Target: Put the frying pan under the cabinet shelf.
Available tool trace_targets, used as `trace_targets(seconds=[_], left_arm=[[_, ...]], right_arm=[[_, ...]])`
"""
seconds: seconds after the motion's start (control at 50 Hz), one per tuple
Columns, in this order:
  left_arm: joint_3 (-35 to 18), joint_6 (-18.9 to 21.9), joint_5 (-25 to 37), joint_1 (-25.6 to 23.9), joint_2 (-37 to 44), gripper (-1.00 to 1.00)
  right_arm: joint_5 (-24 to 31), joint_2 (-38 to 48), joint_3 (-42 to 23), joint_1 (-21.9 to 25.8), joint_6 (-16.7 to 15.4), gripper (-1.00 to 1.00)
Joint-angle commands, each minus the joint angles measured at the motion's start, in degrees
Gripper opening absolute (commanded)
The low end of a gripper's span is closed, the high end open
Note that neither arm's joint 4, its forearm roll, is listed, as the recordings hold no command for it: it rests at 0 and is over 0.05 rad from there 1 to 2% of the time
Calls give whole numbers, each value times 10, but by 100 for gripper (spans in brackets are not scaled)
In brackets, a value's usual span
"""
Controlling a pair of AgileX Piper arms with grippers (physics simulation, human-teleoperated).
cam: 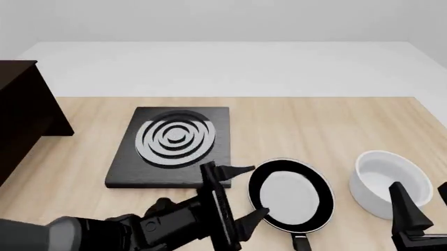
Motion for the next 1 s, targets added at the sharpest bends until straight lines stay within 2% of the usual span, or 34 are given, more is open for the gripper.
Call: trace_targets(seconds=[0.02, 0.18, 0.22, 0.36, 1.0], left_arm=[[-1, 78, -42, -27, 68, 100], [-14, 114, -43, -36, 110, 100], [-17, 136, -52, -37, 129, 100], [-20, 159, -58, -47, 149, 100], [-62, 172, -34, -88, 229, 100]], right_arm=[[-1, 0, 0, 0, 0, 100], [-1, 1, 0, 0, 0, 100], [-1, 0, 0, 0, 0, 100], [-1, 0, 0, 0, 0, 100], [-1, 0, 0, 0, 0, 100]])
